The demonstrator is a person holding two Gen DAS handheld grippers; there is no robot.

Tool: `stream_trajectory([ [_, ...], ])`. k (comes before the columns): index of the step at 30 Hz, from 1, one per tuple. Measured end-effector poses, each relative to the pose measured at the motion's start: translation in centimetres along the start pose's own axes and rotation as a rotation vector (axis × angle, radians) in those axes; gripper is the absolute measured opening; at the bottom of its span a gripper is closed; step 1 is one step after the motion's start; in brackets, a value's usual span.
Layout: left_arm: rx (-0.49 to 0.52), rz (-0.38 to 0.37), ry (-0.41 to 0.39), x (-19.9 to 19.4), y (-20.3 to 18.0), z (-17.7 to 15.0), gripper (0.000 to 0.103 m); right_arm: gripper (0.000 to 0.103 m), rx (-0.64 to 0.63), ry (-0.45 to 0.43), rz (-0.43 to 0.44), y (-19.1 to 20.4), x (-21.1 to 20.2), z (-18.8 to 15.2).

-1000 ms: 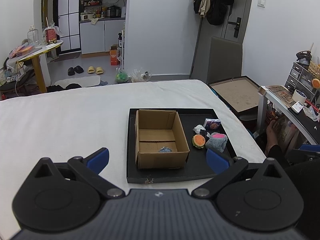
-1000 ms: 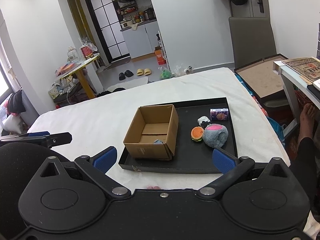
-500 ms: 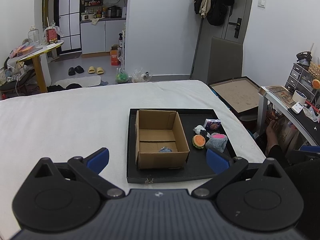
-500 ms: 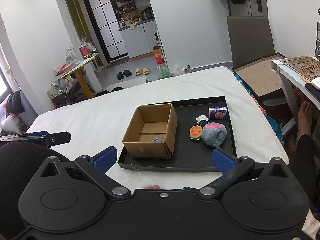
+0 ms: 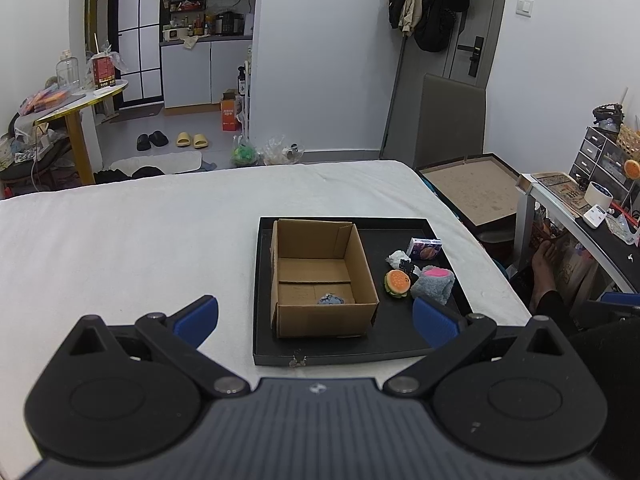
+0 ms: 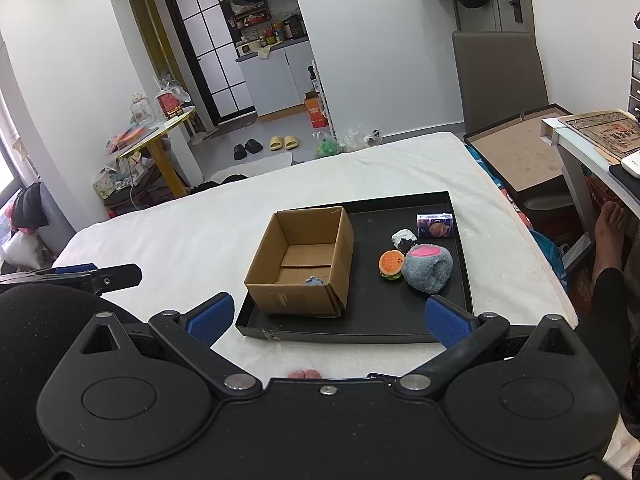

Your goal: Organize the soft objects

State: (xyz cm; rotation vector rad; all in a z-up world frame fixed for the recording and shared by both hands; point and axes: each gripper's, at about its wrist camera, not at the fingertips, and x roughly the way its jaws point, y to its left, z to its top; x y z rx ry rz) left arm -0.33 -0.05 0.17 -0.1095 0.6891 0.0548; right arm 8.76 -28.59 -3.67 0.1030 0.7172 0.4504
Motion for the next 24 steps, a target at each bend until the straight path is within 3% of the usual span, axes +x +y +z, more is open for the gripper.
stream_trajectory([
  [24,0.005,-0.017,-0.013,-0.07,-0.27,0.09,0.103,0.103,0.016,-0.029,0.0,-0.04,0.06,-0.06],
])
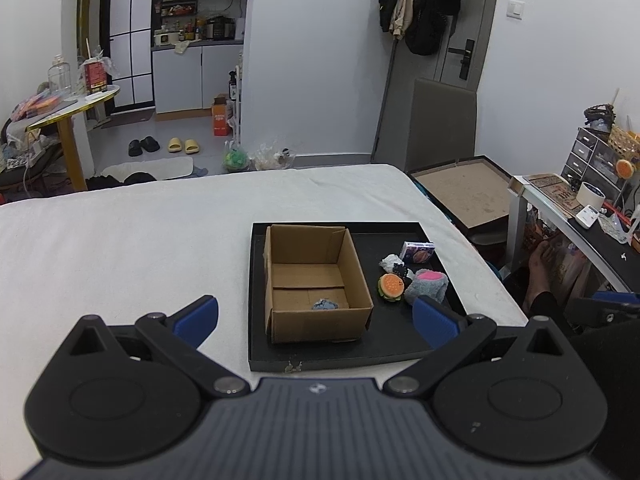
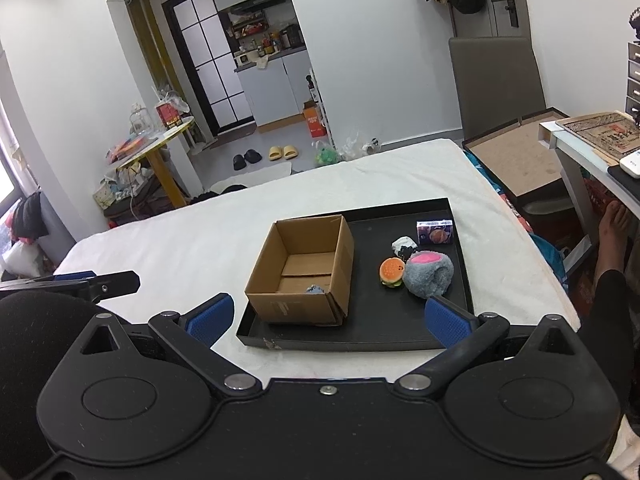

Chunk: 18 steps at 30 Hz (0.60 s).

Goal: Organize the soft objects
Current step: 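Move the right tool toward the grey plush ball while the left tool grips the box wall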

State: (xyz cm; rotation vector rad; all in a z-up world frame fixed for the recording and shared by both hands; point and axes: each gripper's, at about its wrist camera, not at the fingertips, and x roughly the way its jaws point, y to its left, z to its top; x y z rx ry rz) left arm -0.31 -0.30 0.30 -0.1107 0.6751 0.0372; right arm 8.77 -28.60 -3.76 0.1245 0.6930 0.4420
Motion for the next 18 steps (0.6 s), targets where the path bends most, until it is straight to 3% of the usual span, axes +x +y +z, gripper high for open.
stream_trajectory([
  [9,0.032,-0.027,0.001,1.3,0.1,0.5,0.103,0.103,0.015,0.011,-0.008,-0.4,1.6,0.1],
  [18,-0.008,-0.036,0.044,4.6,1.6,0.4,0.103,0.103,0.058,0.016,-0.022,-2.2,3.8,0.1],
])
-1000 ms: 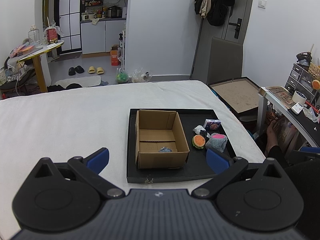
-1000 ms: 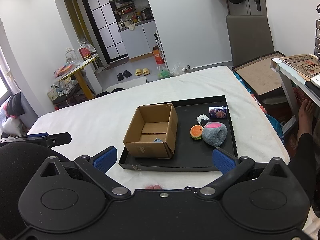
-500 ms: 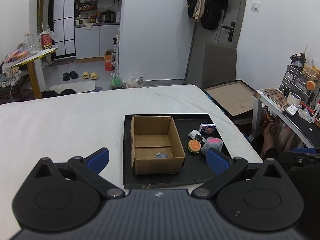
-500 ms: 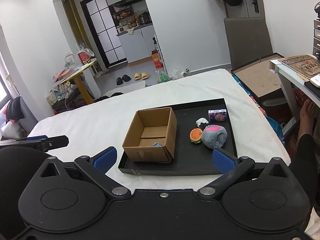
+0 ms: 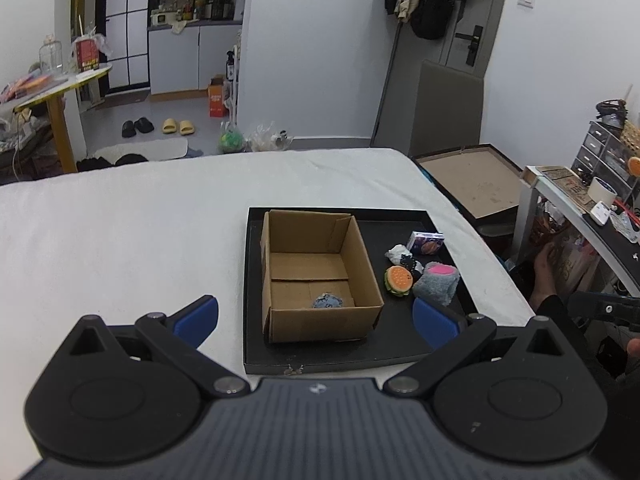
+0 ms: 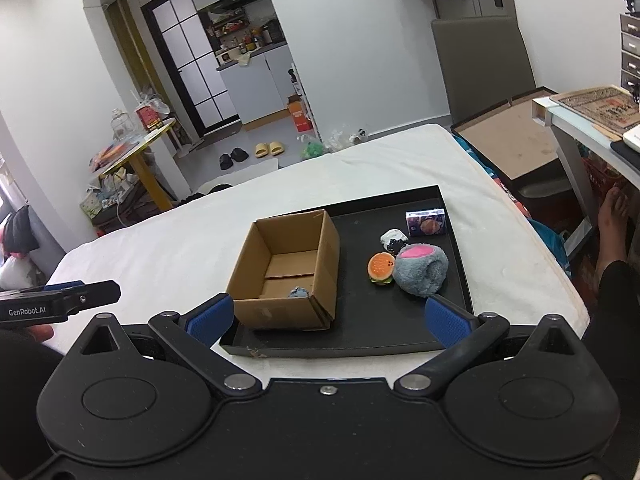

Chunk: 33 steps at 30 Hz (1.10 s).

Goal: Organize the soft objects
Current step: 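Move the right tool toward the grey plush ball while the left tool grips the box wall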

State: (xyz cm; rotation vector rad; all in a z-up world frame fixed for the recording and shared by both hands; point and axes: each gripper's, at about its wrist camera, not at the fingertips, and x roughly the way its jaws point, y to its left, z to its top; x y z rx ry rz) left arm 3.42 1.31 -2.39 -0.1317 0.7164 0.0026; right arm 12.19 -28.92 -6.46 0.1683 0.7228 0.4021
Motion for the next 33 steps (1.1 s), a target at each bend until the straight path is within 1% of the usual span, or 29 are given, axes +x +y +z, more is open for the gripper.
stream_trajectory([
  [7,-0.024,0.016,0.018,2.3,1.2,0.3,0.103,0.101,0.03,-0.003,-0.02,-1.6,1.6,0.2],
  [12,-0.026,0.027,0.023,3.7,1.6,0.5,0.103,0.096,0.041,0.002,-0.021,-2.6,2.7,0.4],
  [17,-0.024,0.046,0.034,5.5,1.5,0.5,0.103,0.092,0.06,0.025,-0.01,-3.9,4.4,0.3],
  [22,-0.028,0.056,0.056,7.7,1.7,0.0,0.102,0.092,0.069,0.045,-0.008,-5.1,5.9,-0.1],
  [24,-0.031,0.058,0.068,8.7,1.9,-0.2,0.101,0.088,0.08,0.059,-0.014,-5.7,6.8,-0.2],
  [26,-0.039,0.062,0.081,9.6,2.2,-0.3,0.101,0.087,0.084,0.067,-0.017,-6.2,7.6,-0.3],
  [33,-0.06,0.092,0.091,13.0,3.4,0.1,0.099,0.087,0.103,0.096,-0.026,-7.6,10.8,-0.1],
])
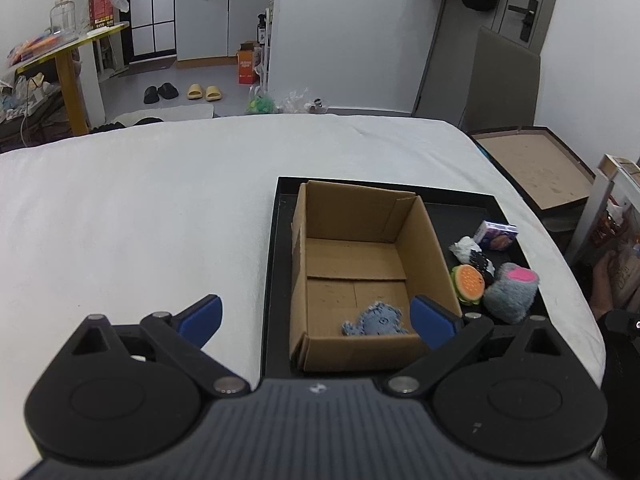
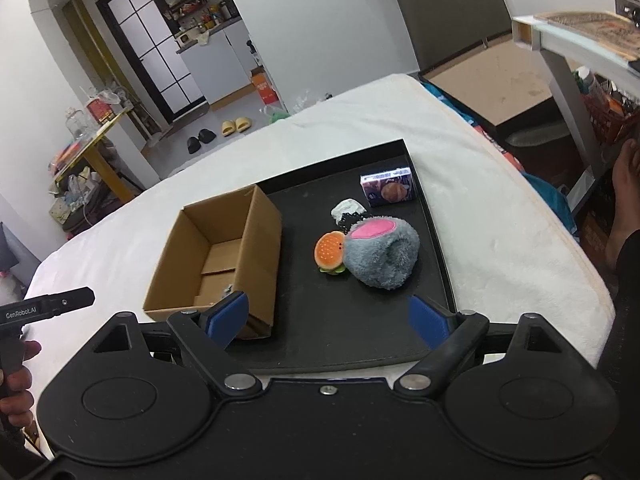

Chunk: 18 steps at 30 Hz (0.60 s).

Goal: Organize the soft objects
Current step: 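Move the right tool toward the grey plush ball while the left tool grips the box wall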

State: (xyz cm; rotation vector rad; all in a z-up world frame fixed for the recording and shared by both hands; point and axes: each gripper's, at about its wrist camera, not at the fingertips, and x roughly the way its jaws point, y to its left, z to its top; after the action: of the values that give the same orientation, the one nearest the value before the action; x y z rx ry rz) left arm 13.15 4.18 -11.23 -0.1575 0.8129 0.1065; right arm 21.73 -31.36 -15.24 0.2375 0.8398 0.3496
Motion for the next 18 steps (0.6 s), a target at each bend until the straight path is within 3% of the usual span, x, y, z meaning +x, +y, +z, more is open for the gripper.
stream_trajectory([
  [18,-0.044,0.006,0.046,8.5,1.3,0.2,0.08,0.087,0.002,0.052,-0.047,-1.4,8.1,1.4],
])
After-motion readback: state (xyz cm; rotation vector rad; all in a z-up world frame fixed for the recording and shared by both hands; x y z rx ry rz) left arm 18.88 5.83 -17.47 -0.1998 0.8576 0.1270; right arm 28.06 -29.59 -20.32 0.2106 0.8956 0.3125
